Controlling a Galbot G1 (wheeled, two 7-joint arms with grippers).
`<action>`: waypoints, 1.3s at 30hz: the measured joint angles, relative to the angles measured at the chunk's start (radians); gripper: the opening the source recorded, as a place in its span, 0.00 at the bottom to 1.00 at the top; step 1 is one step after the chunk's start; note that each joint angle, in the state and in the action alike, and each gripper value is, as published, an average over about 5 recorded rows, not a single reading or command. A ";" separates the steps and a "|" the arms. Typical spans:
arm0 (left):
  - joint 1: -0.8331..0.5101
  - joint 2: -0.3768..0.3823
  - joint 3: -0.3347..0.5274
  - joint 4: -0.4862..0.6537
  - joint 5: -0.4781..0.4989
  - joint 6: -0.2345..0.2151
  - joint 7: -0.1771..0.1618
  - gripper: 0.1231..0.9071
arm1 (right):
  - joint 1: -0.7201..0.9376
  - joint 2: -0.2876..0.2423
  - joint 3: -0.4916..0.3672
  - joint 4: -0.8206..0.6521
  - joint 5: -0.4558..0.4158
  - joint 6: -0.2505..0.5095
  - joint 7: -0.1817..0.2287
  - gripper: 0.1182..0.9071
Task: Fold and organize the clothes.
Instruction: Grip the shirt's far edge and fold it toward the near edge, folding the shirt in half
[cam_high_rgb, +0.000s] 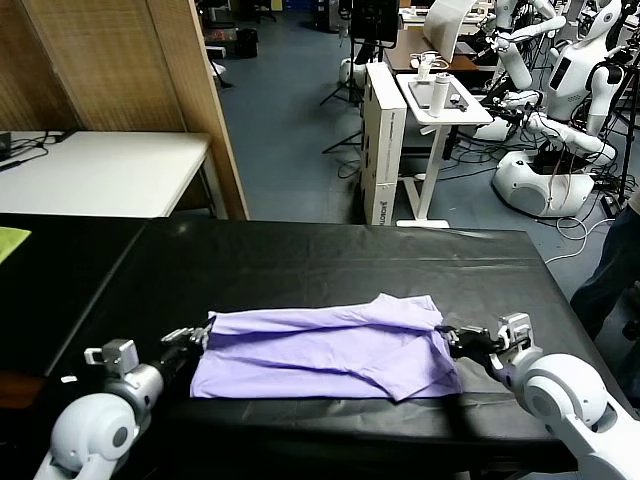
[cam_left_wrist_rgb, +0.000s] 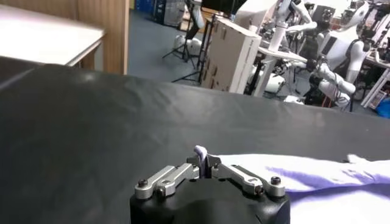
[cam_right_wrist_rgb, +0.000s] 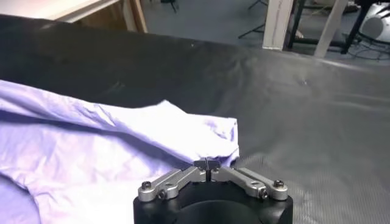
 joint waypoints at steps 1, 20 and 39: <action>0.004 -0.001 -0.002 0.001 0.001 -0.001 0.000 0.12 | -0.004 0.000 0.003 0.001 0.000 0.000 0.000 0.03; 0.080 -0.020 -0.017 -0.024 0.035 -0.027 0.001 0.12 | -0.052 -0.007 0.026 0.036 0.005 -0.005 0.001 0.03; 0.151 -0.059 -0.054 -0.070 0.064 -0.014 -0.047 0.83 | -0.028 -0.001 0.093 0.054 0.081 -0.021 0.028 0.98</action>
